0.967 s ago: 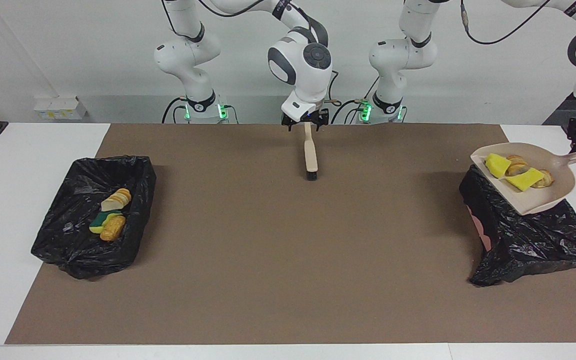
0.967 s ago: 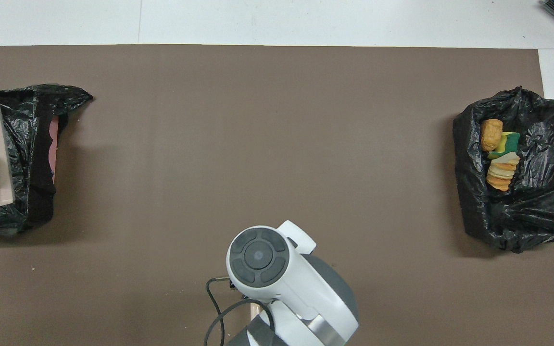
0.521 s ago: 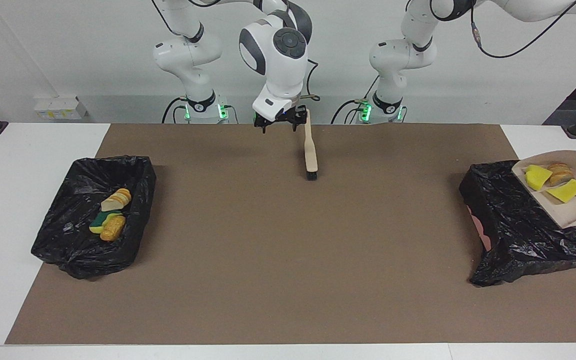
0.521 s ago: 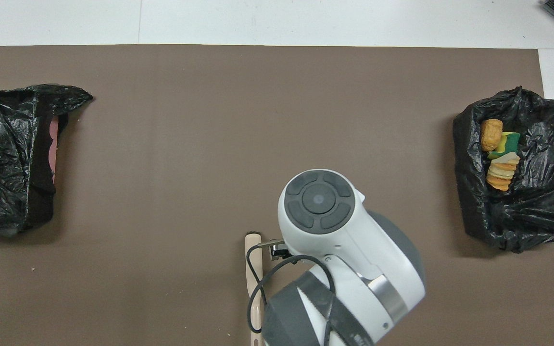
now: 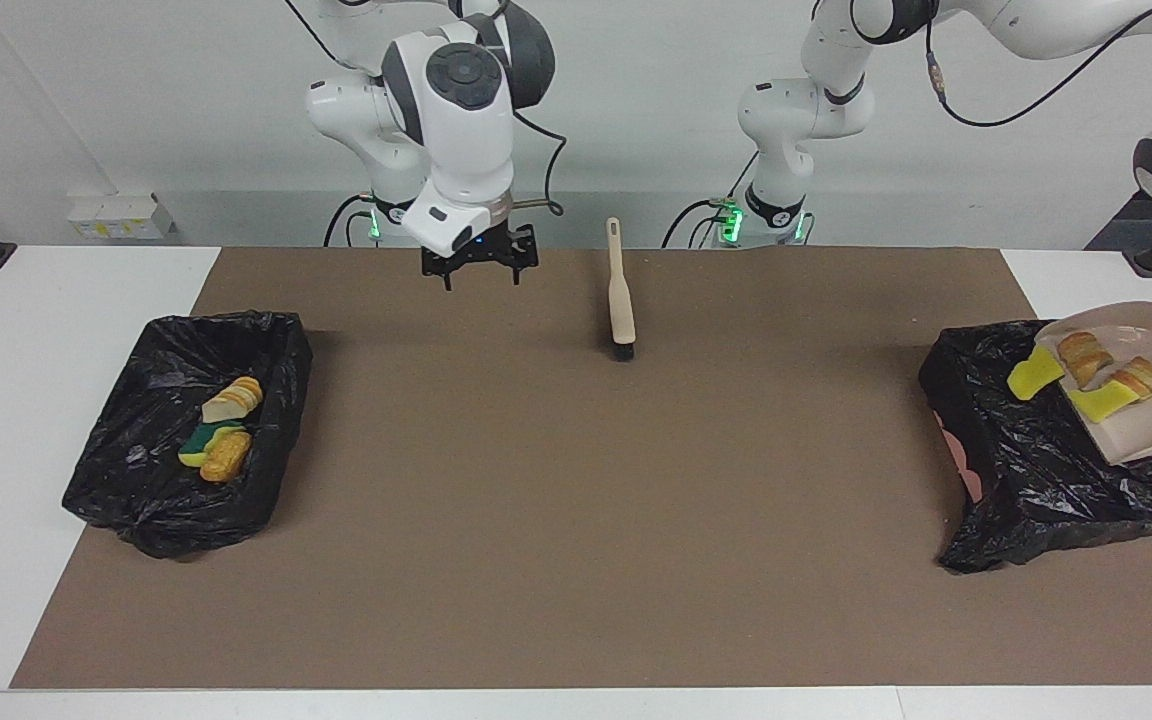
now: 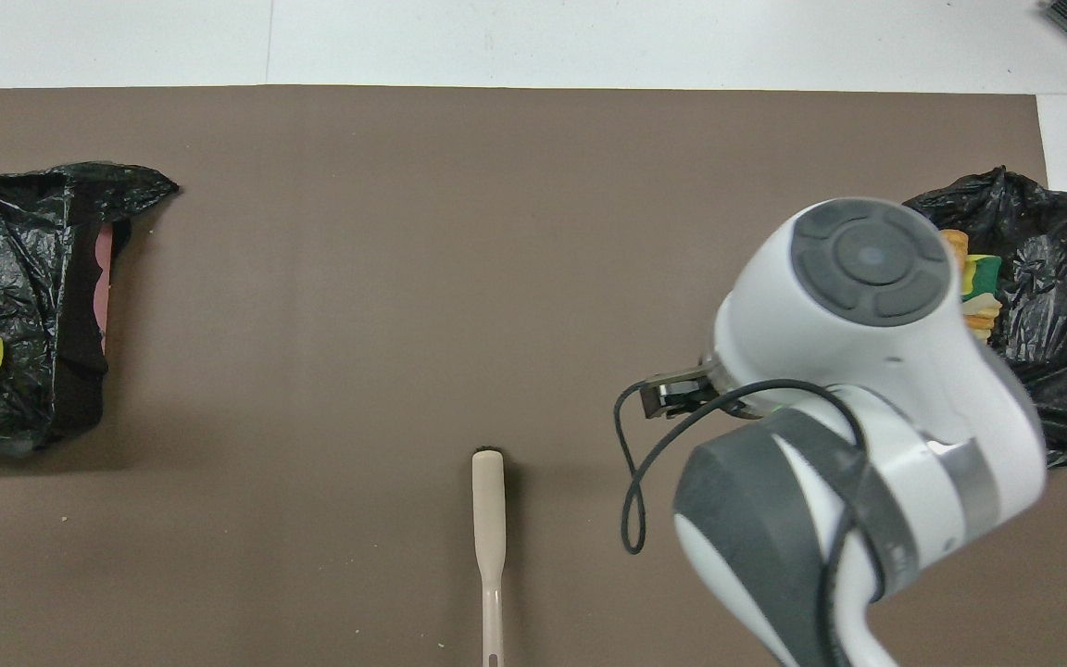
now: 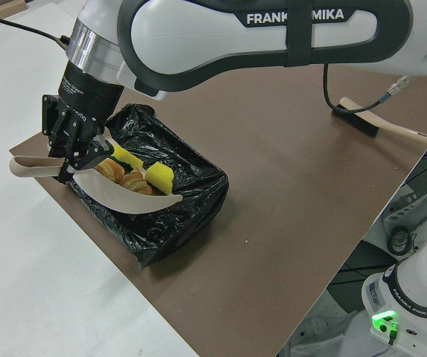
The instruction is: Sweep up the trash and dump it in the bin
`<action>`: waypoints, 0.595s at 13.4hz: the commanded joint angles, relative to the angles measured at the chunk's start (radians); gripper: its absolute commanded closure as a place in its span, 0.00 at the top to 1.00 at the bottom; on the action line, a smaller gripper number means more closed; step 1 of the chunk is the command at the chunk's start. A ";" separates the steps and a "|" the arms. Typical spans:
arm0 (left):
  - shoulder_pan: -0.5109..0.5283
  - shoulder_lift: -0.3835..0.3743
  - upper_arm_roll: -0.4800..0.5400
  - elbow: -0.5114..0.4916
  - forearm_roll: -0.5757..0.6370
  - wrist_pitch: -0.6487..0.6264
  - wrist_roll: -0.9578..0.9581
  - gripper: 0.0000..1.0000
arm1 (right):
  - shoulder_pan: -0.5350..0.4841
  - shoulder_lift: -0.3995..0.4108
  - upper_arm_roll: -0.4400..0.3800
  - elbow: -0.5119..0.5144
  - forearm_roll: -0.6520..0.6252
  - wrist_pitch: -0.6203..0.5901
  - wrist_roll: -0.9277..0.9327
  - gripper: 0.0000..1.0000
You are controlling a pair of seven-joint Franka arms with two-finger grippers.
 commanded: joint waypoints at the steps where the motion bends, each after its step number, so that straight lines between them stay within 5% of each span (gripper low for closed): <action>1: -0.017 -0.060 -0.027 -0.047 0.140 -0.035 -0.109 0.00 | -0.107 -0.036 0.011 -0.001 -0.036 -0.016 -0.085 1.00; 8: -0.015 -0.108 -0.179 -0.031 0.473 -0.258 -0.370 0.00 | -0.263 -0.055 -0.105 0.057 -0.015 -0.025 -0.169 1.00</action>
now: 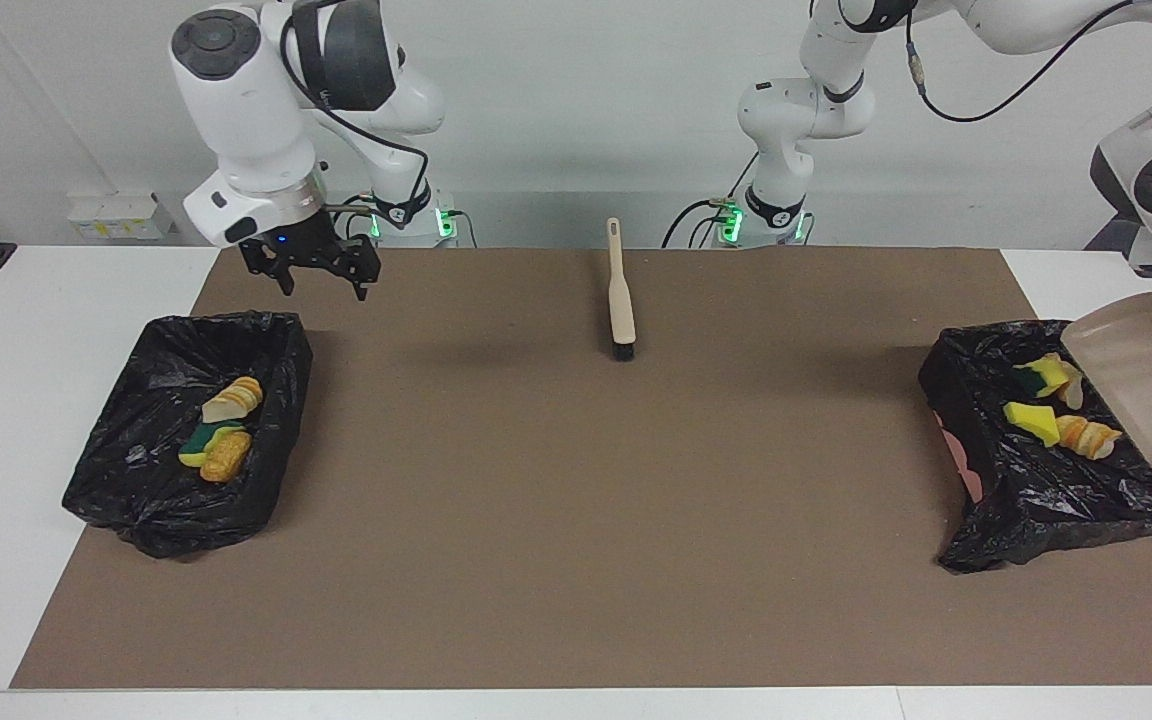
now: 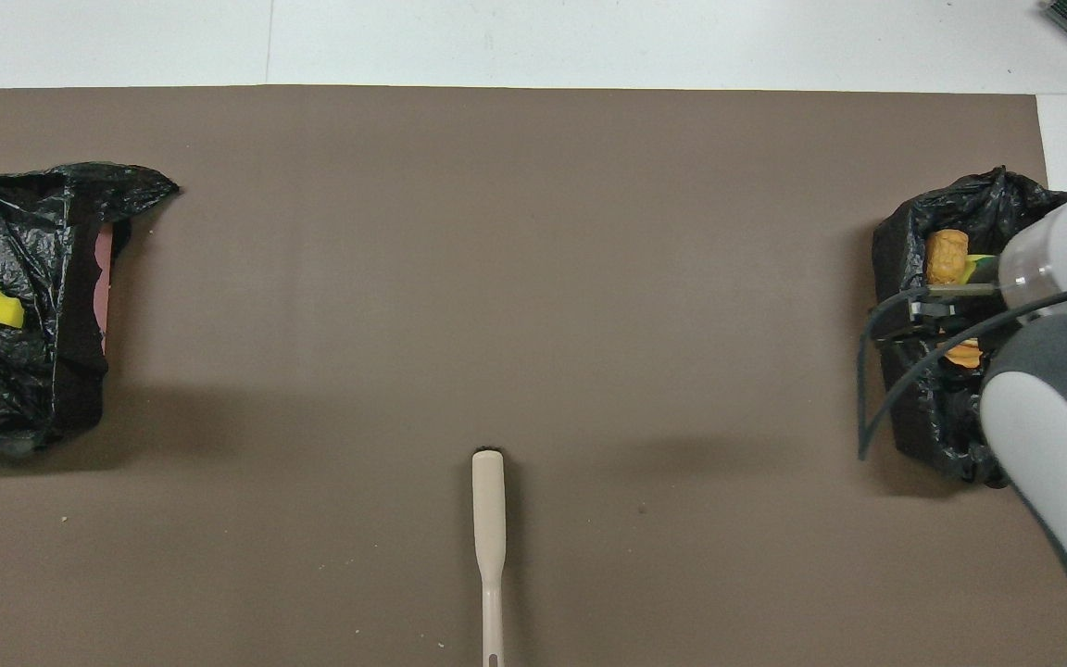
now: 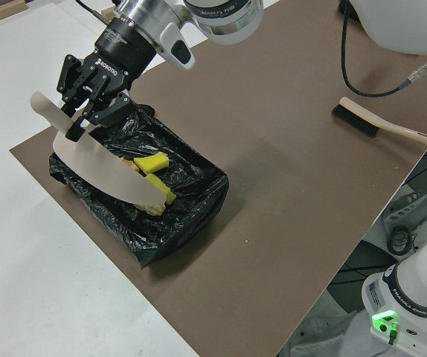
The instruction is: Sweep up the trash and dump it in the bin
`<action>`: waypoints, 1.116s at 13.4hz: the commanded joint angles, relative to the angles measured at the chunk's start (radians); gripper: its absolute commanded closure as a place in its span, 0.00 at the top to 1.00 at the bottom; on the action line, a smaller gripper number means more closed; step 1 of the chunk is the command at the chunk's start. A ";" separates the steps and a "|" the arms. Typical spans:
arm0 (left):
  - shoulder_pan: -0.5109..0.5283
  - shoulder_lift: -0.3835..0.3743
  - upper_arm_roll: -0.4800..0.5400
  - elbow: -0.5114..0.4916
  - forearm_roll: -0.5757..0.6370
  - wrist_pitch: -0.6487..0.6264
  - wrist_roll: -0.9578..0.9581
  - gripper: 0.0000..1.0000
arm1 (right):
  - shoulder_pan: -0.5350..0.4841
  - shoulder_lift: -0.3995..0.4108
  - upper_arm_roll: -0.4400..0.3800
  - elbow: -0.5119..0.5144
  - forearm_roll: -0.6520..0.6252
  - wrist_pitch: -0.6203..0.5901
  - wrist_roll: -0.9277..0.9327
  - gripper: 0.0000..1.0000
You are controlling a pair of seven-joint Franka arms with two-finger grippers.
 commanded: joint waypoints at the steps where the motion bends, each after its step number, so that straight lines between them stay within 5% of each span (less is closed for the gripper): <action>1: -0.007 -0.081 -0.048 -0.022 0.086 -0.089 -0.065 0.00 | -0.009 -0.012 -0.045 0.036 0.018 -0.037 -0.037 1.00; 5: -0.007 -0.131 -0.124 -0.030 0.040 -0.166 -0.079 0.00 | -0.014 0.000 -0.078 0.148 0.068 -0.132 -0.034 1.00; 13: -0.008 -0.143 -0.192 -0.045 -0.596 -0.224 -0.371 0.00 | -0.017 -0.012 -0.086 0.131 0.075 -0.106 -0.019 1.00; 15: -0.010 -0.138 -0.285 -0.058 -0.632 -0.270 -0.562 0.00 | -0.015 -0.014 -0.086 0.131 0.075 -0.108 -0.017 1.00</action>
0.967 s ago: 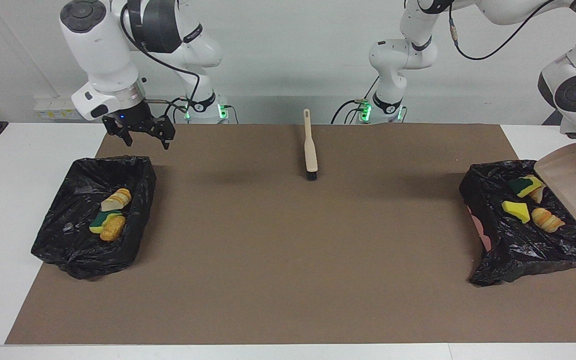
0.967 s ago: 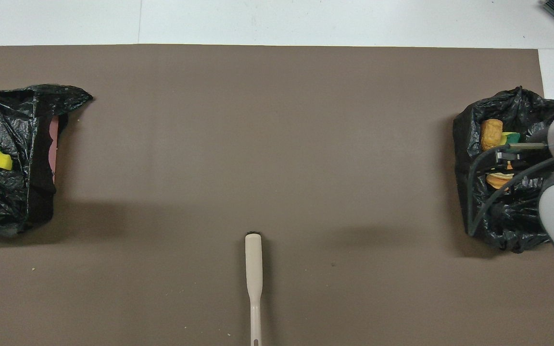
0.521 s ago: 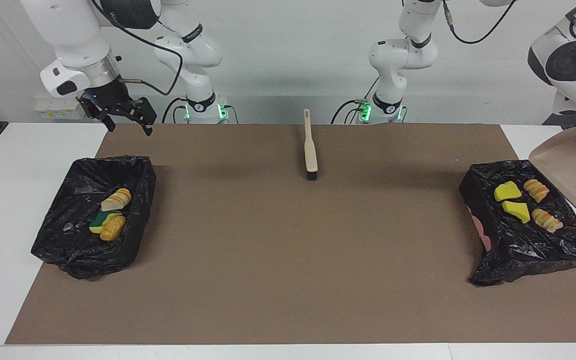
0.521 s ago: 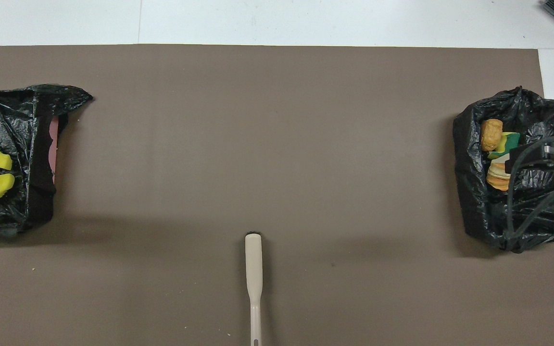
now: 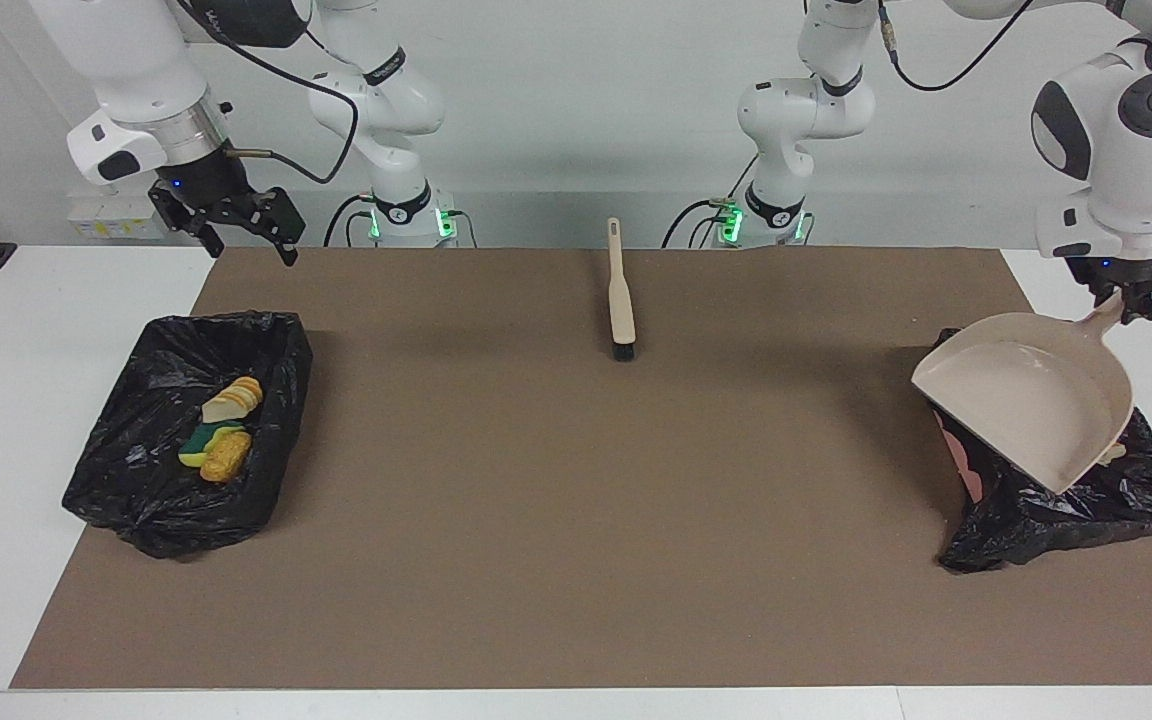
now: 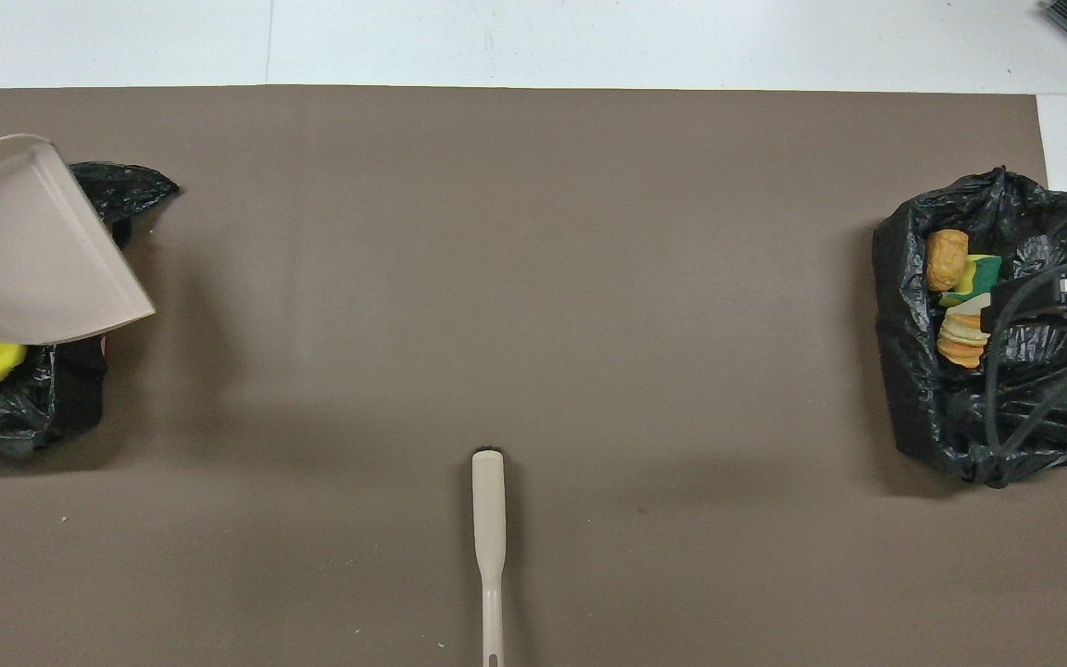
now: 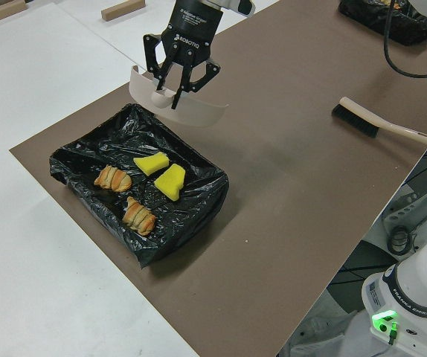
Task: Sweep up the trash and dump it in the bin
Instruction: 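Lift the emptied dustpan out of the black bag with the left gripper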
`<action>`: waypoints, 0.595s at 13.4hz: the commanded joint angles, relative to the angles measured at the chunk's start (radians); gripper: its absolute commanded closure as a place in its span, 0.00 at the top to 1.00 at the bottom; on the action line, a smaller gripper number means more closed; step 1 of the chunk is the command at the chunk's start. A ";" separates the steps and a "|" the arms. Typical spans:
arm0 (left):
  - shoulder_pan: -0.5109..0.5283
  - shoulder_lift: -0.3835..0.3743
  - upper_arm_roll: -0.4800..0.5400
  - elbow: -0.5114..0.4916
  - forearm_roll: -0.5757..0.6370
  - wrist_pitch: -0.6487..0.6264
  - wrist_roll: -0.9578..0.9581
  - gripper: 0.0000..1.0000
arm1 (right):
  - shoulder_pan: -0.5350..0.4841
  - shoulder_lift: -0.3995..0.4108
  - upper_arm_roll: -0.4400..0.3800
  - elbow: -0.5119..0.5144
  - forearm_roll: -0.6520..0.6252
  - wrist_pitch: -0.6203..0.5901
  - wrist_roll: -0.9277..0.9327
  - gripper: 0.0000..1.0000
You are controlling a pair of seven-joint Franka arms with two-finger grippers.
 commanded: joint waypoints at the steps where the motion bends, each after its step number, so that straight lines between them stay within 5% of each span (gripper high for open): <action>1: -0.006 -0.021 -0.122 -0.049 -0.064 -0.041 -0.297 0.00 | -0.004 -0.002 0.003 0.000 0.018 0.003 -0.001 1.00; 5: -0.013 0.006 -0.250 -0.067 -0.219 -0.016 -0.688 0.00 | -0.004 -0.002 0.003 0.000 0.018 0.003 -0.001 1.00; 8: -0.015 0.105 -0.392 -0.063 -0.267 0.040 -0.998 0.00 | -0.003 -0.002 0.005 0.000 0.018 0.002 -0.001 1.00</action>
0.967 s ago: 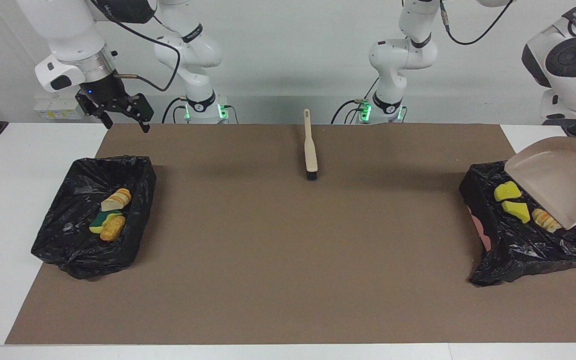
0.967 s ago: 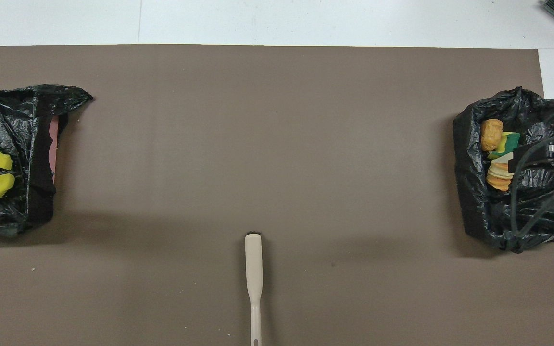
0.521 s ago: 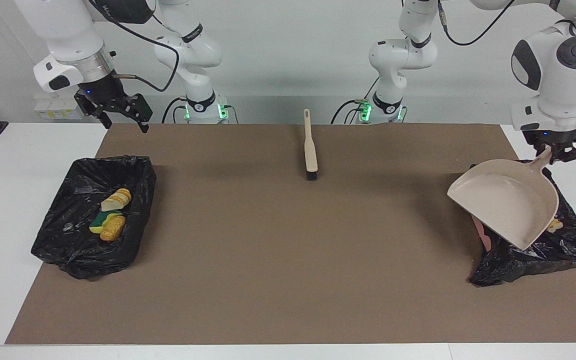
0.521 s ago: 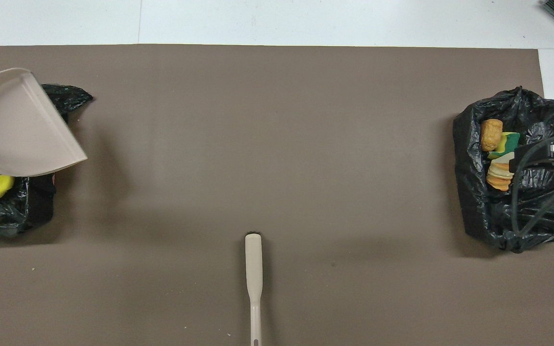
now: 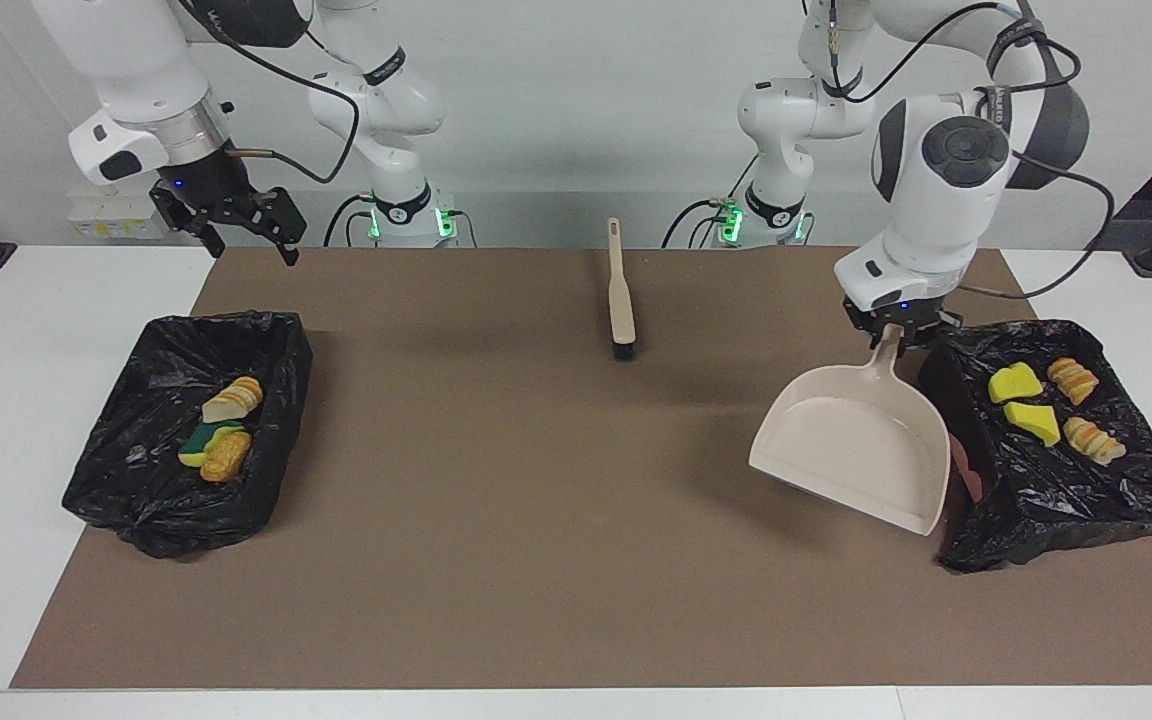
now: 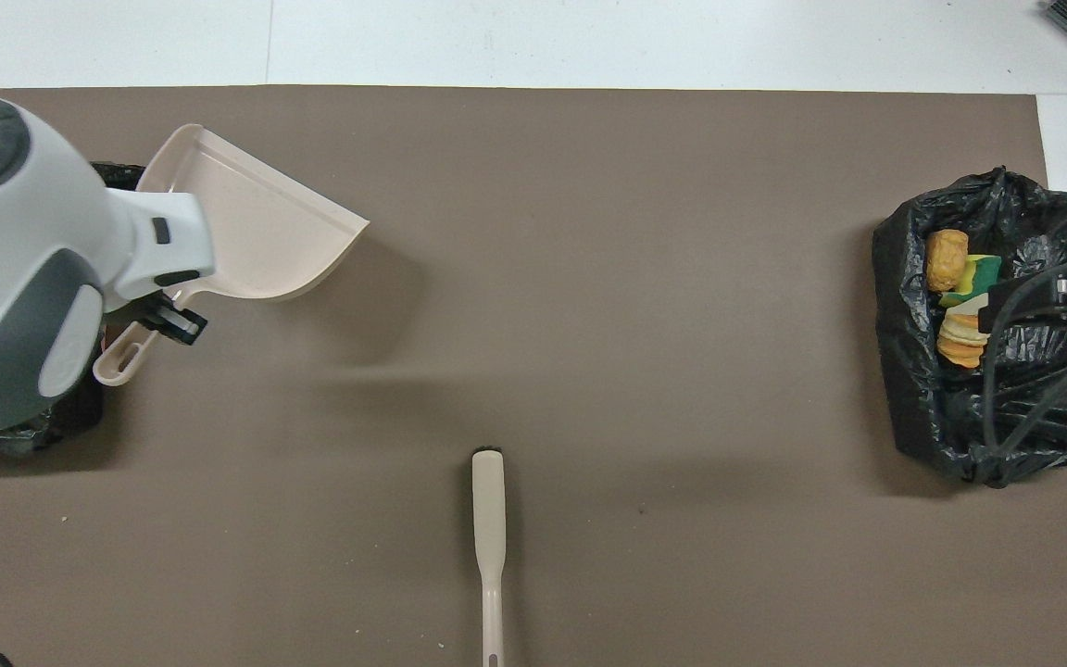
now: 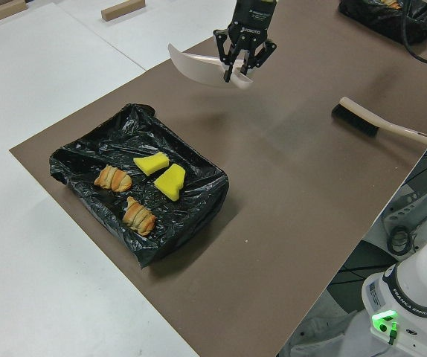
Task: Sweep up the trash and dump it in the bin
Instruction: 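Bring the dustpan to the table center with the left gripper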
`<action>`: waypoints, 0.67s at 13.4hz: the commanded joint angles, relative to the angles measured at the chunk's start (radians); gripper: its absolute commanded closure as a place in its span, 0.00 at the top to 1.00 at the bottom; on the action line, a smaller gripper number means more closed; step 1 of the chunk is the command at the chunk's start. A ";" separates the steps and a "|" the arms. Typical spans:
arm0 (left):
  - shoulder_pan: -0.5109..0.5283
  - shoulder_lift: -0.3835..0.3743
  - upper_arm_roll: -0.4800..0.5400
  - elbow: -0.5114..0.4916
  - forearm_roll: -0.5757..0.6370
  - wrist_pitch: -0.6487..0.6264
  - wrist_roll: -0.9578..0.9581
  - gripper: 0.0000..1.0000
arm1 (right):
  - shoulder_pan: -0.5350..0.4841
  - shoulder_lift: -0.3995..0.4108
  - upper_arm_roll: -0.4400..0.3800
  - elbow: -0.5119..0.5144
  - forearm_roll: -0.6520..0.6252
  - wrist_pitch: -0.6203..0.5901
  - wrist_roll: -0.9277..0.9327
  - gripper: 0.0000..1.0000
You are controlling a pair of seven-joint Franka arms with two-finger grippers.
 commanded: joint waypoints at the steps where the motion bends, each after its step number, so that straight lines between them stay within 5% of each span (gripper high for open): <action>1: -0.002 0.099 -0.122 -0.003 -0.024 0.115 -0.303 0.00 | -0.005 -0.002 0.003 0.000 0.020 0.003 -0.001 1.00; 9: -0.063 0.245 -0.297 0.006 -0.056 0.321 -0.736 0.00 | -0.003 -0.002 0.003 0.000 0.018 0.003 -0.001 1.00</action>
